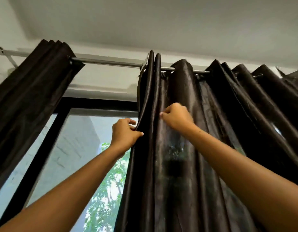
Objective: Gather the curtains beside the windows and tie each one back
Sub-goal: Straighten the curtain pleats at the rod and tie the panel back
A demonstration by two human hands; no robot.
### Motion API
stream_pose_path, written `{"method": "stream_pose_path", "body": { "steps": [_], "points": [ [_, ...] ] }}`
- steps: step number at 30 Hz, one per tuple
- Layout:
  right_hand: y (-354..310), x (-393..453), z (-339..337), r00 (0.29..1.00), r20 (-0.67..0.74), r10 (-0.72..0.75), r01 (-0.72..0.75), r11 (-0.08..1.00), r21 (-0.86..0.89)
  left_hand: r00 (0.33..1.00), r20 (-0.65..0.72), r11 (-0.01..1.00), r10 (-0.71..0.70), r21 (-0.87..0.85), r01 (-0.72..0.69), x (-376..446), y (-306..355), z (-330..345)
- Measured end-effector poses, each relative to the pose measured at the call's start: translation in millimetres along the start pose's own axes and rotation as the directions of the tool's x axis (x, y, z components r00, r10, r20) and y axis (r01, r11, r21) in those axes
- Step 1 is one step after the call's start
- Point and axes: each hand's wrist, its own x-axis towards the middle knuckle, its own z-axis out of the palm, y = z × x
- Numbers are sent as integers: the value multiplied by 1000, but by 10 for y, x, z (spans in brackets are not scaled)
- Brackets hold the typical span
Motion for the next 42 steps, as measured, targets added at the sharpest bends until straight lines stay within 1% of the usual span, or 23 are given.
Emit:
{"method": "stream_pose_path", "body": {
  "steps": [2,3,4,5,7,8,10,11,14,17,20,22,24,27,28,30,32,36,38,40,42],
  "points": [
    [230,62,-198,985,-165,53,-75,989,-129,999,5,999,43,5,-43,4,67,185],
    [333,83,-269,974,-219,61,-108,972,-207,998,-2,998,65,22,-65,-2,101,241],
    [443,96,-335,967,-246,71,-140,951,-274,997,-9,997,79,24,-78,-13,143,301],
    [547,117,-377,966,-240,96,-166,941,-295,997,-17,997,79,13,-79,-26,188,351],
    [694,163,-416,970,-175,170,-209,950,-232,998,-40,998,46,-34,-47,-32,269,435],
    [737,177,-412,970,-144,194,-219,957,-192,999,-53,998,-6,-70,2,-5,286,474],
    [811,194,-384,973,-114,199,-216,963,-160,989,-94,981,-111,-170,94,58,301,544],
    [829,193,-365,975,-105,198,-213,964,-160,985,-115,974,-130,-203,105,83,298,564],
    [882,194,-298,976,-128,173,-196,960,-199,982,-125,962,-138,-253,103,138,215,621],
    [931,230,-264,967,-219,131,-174,966,-191,963,-184,954,-198,-263,146,141,195,580],
    [905,246,-305,956,-260,138,-174,977,-122,947,-268,965,-178,-235,115,130,200,450],
    [806,246,-326,947,-257,195,-202,979,-4,948,-276,973,-155,-210,98,115,187,340],
    [613,248,-312,951,-231,207,-189,977,98,953,-271,981,-134,-172,89,118,171,229],
    [61,256,-121,975,-185,127,-87,973,213,957,-272,990,-100,-122,68,156,125,4],
    [-151,245,-11,982,-168,82,-43,973,225,959,-271,993,-85,-107,58,169,104,-75],
    [-503,208,248,990,-143,-9,36,981,189,965,-260,997,-47,-68,30,188,52,-227],
    [-627,196,397,991,-125,-48,65,990,128,973,-229,998,-18,-63,4,212,25,-318],
    [-305,248,236,998,-2,-55,55,996,-76,987,-159,998,9,-55,-18,257,64,-252],
    [-127,276,96,998,40,-41,46,991,-129,993,-119,997,15,-79,-24,263,98,-97],
    [39,301,-8,1000,-3,-29,28,990,-136,997,-72,995,27,-94,-33,255,120,73],
    [267,335,-120,991,-128,-38,15,984,-177,998,-45,996,39,-81,-43,244,150,274]
  ]
}}
